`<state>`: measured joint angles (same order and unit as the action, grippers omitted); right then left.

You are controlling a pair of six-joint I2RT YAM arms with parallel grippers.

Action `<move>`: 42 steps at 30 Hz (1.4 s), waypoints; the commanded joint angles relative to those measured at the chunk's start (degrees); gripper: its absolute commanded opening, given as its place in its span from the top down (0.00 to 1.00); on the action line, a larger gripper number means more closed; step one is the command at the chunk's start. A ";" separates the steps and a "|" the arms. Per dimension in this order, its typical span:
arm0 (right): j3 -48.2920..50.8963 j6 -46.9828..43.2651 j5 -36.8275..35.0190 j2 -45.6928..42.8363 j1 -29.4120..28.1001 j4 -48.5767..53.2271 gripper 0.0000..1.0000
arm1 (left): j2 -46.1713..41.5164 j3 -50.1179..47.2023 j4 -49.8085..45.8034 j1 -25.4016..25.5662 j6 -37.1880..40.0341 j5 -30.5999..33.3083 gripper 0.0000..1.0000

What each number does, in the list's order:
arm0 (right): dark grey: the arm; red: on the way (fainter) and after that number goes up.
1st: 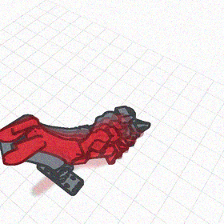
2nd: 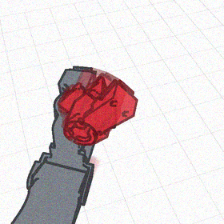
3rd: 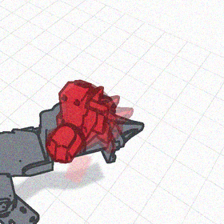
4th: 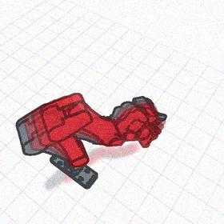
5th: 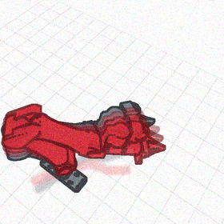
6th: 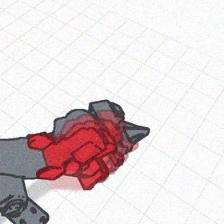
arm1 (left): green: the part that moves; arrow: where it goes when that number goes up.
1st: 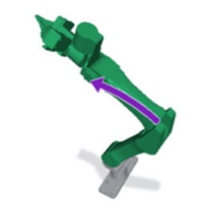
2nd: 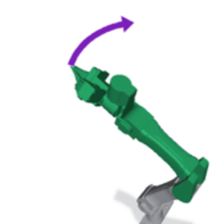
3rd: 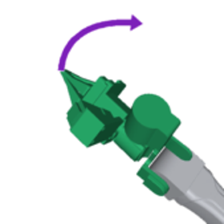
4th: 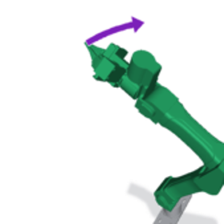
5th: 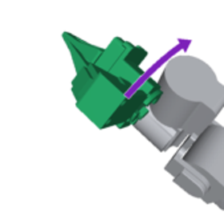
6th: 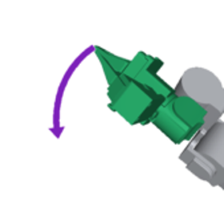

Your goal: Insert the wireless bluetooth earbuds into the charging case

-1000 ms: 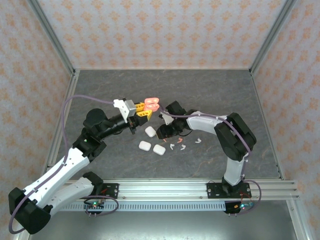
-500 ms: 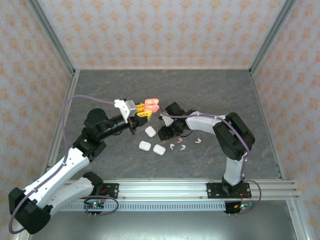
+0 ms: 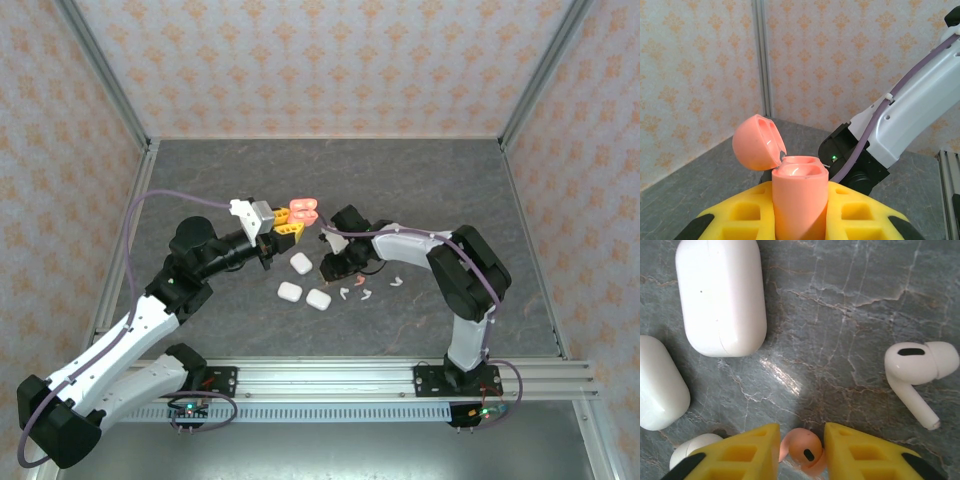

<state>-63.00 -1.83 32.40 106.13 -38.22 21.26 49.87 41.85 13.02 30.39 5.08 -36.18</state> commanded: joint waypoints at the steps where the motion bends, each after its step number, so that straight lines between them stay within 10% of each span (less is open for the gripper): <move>1: 1.48 -0.59 -1.38 -1.44 -0.28 4.56 0.76 | -0.30 1.73 0.35 0.24 1.43 1.11 1.00; 25: 1.41 -0.80 -21.30 -41.54 -0.28 -8.01 0.80 | 6.08 1.31 8.72 0.30 -4.15 0.50 1.00; 42: -3.87 -4.34 -9.06 -41.93 -3.27 -20.77 0.81 | 9.91 3.73 9.66 0.36 -5.00 -3.19 1.00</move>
<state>-64.40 -4.29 19.68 62.81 -40.47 3.60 59.59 43.27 19.29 30.39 0.80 -37.52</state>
